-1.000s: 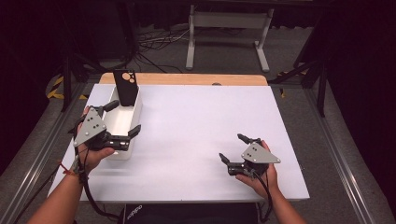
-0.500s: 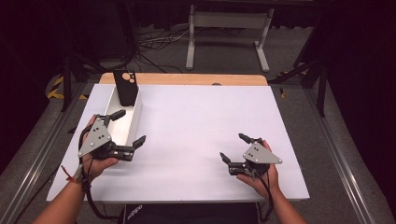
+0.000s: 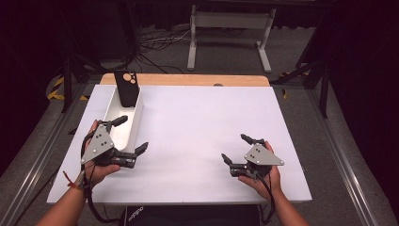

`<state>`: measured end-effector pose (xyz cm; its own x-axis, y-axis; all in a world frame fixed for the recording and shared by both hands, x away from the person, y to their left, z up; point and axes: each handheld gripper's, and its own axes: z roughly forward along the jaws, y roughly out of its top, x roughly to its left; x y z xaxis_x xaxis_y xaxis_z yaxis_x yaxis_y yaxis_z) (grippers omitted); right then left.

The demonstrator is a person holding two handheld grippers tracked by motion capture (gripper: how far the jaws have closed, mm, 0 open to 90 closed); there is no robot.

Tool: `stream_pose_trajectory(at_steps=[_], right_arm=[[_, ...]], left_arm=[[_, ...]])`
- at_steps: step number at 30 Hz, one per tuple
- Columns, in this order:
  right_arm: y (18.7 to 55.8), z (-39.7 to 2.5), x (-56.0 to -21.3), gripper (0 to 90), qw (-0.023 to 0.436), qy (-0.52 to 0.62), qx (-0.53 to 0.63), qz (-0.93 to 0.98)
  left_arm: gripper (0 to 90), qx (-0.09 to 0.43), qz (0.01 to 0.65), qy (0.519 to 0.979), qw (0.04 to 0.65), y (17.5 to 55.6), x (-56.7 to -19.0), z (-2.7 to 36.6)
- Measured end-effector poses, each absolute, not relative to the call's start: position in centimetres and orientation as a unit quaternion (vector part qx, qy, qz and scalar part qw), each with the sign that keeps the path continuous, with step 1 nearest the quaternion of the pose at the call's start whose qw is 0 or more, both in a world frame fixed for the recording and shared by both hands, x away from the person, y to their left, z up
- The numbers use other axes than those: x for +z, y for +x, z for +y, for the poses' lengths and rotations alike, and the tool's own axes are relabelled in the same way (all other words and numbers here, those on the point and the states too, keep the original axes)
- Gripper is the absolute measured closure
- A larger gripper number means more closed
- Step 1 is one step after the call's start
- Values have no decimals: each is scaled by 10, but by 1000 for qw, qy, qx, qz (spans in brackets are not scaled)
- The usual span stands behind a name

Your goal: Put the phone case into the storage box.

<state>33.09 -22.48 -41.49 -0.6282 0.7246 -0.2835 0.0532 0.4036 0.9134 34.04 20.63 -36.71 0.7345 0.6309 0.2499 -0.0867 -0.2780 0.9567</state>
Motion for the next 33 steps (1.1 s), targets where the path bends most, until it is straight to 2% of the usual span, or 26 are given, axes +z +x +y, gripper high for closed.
stream_pose_trajectory(at_steps=[33], right_arm=[[328,-227,-413,109,359,253,484,757]], left_arm=[[40,277,186,767,548,326,-404,196]])
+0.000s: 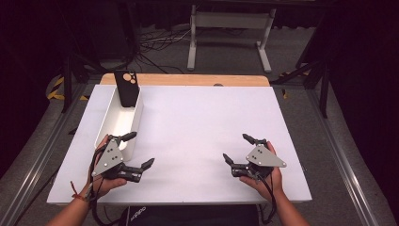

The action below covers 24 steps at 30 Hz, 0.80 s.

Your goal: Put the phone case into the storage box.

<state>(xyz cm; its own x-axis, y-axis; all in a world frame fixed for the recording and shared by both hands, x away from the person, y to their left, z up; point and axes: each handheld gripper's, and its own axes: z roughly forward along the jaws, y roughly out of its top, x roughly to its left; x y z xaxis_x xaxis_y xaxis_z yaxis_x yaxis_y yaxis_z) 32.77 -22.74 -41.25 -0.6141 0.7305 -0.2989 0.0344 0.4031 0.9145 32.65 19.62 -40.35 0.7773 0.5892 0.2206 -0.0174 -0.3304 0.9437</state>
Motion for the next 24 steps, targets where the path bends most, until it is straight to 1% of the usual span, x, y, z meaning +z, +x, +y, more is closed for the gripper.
stream_pose_trajectory(at_steps=[10,12,14,17,24], right_arm=[[327,-227,-413,107,359,251,483,758],[327,-227,-414,106,359,250,482,759],[325,-227,-414,106,360,248,481,760],[324,-227,-415,106,359,247,481,761],[322,-225,-416,104,359,240,480,764]], left_arm=[[44,266,193,777,537,323,-424,196],[44,254,202,776,541,321,-429,197],[44,254,203,778,538,320,-434,198],[47,245,209,777,540,320,-438,199],[43,244,212,780,536,321,-441,199]])
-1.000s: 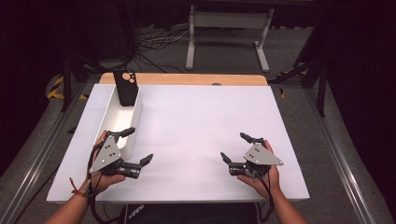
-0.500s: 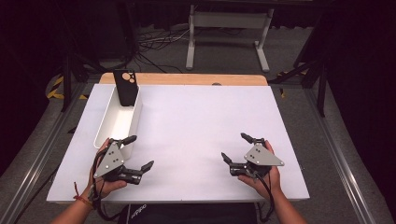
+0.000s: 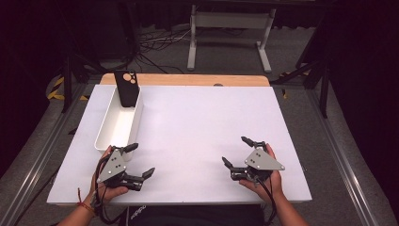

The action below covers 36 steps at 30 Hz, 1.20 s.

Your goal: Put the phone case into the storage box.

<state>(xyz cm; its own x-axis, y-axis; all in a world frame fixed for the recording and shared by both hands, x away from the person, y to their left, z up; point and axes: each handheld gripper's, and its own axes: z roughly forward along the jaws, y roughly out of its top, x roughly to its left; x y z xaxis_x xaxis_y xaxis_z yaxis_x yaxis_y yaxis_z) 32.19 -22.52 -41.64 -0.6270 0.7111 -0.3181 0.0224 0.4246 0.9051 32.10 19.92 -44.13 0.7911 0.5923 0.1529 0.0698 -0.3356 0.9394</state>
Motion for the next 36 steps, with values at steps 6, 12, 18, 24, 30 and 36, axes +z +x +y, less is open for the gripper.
stream_pose_trajectory(at_steps=[6,12,18,24,30,36], right_arm=[[320,-226,-417,103,358,238,478,766],[319,-226,-416,103,360,238,481,763],[319,-223,-417,103,362,233,474,768],[318,-220,-418,103,363,231,469,771],[319,-220,-418,103,361,233,470,771],[318,-220,-418,103,361,232,472,770]], left_arm=[[43,244,213,778,538,321,-440,199],[45,246,208,779,539,320,-440,197],[44,246,204,779,539,318,-439,198],[44,245,201,781,537,316,-439,197],[45,244,204,777,544,318,-438,197],[45,245,203,780,539,318,-438,197]])
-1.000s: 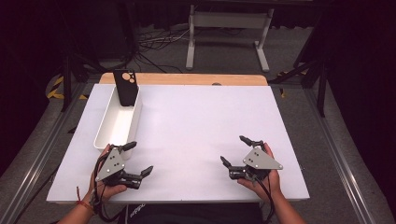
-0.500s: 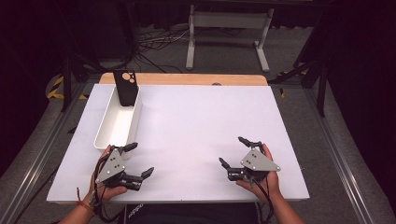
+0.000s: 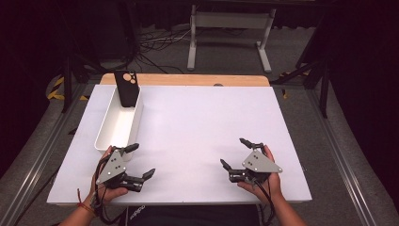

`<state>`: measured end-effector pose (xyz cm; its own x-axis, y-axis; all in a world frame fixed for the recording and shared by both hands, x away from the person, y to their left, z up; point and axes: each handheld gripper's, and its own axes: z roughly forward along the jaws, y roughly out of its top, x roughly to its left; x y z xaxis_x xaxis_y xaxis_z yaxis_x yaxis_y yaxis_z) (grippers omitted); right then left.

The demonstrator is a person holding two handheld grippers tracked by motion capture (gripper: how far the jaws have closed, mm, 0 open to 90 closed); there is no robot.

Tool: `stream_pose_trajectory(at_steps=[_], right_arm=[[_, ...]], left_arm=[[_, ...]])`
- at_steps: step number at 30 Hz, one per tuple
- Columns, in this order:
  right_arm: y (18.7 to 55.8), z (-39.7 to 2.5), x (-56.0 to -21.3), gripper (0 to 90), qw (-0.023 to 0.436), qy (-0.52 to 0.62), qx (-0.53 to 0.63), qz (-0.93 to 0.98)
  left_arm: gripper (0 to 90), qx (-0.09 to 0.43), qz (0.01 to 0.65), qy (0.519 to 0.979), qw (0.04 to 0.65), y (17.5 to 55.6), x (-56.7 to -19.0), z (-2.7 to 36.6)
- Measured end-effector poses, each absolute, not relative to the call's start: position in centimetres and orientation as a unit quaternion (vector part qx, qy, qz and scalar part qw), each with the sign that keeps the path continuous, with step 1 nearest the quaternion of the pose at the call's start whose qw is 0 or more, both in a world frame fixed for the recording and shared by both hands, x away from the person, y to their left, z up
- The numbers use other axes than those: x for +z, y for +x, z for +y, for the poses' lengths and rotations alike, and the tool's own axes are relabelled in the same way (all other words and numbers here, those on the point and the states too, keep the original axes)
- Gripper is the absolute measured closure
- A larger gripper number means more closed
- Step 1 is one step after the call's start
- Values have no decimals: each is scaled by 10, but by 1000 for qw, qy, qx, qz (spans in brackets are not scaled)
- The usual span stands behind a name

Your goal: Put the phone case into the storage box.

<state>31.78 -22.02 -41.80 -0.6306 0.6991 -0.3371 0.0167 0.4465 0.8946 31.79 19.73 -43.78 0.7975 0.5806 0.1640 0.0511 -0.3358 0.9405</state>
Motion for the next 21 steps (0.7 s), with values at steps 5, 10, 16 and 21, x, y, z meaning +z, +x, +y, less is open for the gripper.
stream_pose_trajectory(at_steps=[5,10,16,21], right_arm=[[318,-219,-418,103,361,232,473,770],[319,-219,-420,103,358,232,472,772],[320,-221,-421,103,356,234,472,772],[320,-222,-421,103,355,237,473,771]], left_arm=[[45,246,203,779,540,319,-438,198],[46,243,202,783,535,320,-439,196],[48,243,203,784,535,321,-439,196],[48,246,204,782,535,321,-439,195]])
